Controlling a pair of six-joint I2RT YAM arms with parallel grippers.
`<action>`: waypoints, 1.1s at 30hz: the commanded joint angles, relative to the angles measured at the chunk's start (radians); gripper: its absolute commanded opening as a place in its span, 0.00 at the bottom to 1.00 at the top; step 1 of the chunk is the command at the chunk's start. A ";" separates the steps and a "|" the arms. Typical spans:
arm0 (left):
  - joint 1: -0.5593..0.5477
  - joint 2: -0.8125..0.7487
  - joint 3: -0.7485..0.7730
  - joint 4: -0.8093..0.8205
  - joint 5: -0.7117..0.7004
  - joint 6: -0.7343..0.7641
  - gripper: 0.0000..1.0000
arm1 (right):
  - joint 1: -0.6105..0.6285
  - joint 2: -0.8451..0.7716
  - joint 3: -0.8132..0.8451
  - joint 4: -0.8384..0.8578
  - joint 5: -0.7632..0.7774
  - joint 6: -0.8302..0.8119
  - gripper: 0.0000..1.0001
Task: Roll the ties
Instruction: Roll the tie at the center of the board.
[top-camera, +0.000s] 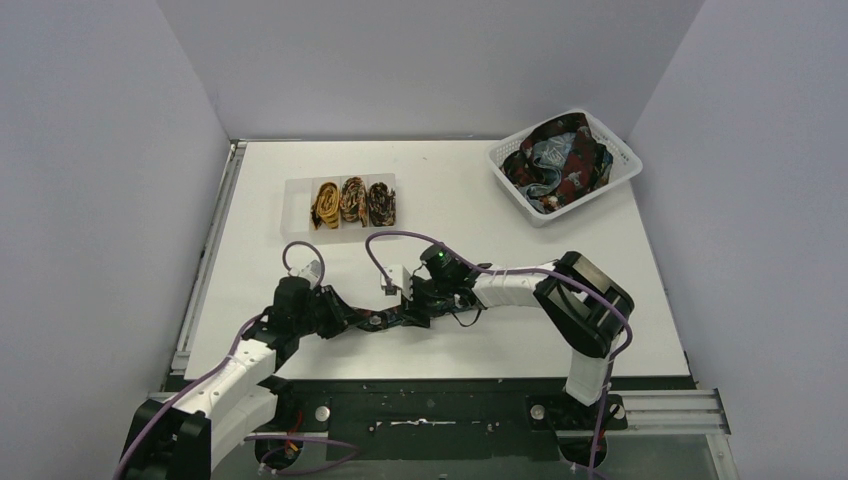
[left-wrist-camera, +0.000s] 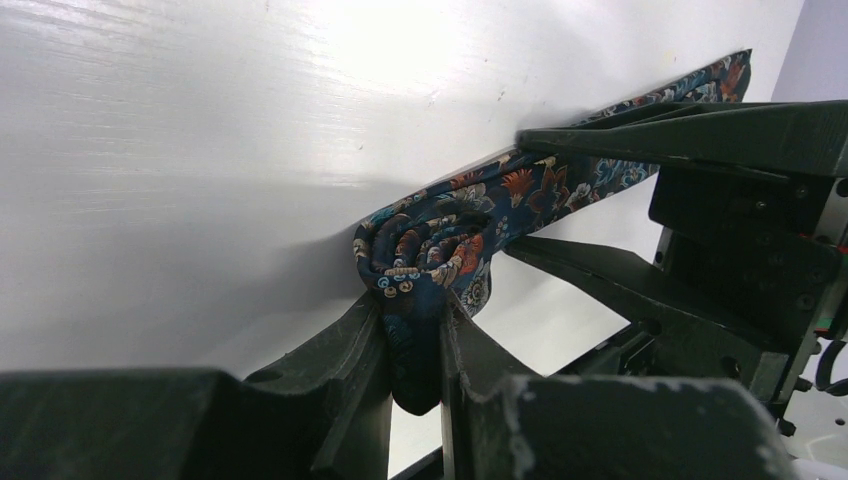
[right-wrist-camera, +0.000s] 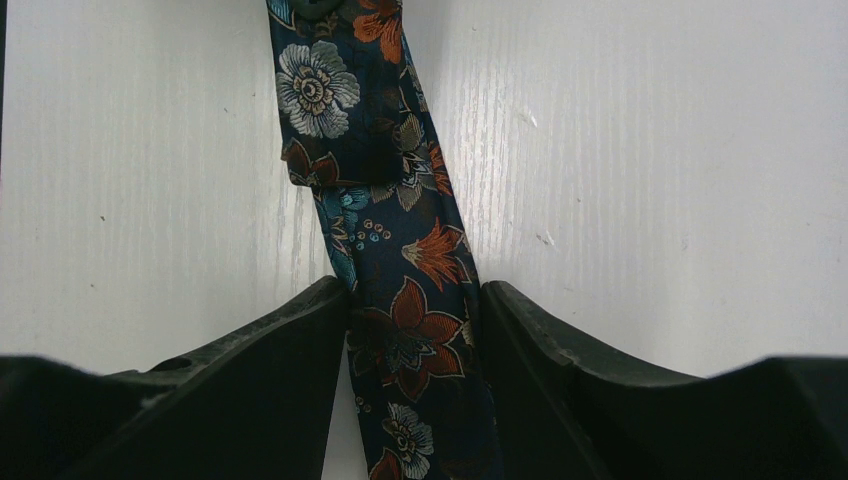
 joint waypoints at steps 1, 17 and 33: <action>-0.009 -0.003 0.031 0.048 -0.059 -0.008 0.11 | -0.009 0.004 0.005 -0.062 0.064 -0.024 0.66; -0.011 -0.074 0.014 -0.020 -0.166 -0.044 0.11 | -0.059 -0.107 0.050 0.043 0.215 1.044 0.80; -0.015 -0.053 0.074 -0.106 -0.201 0.019 0.11 | 0.063 -0.002 0.068 0.143 0.261 1.206 0.26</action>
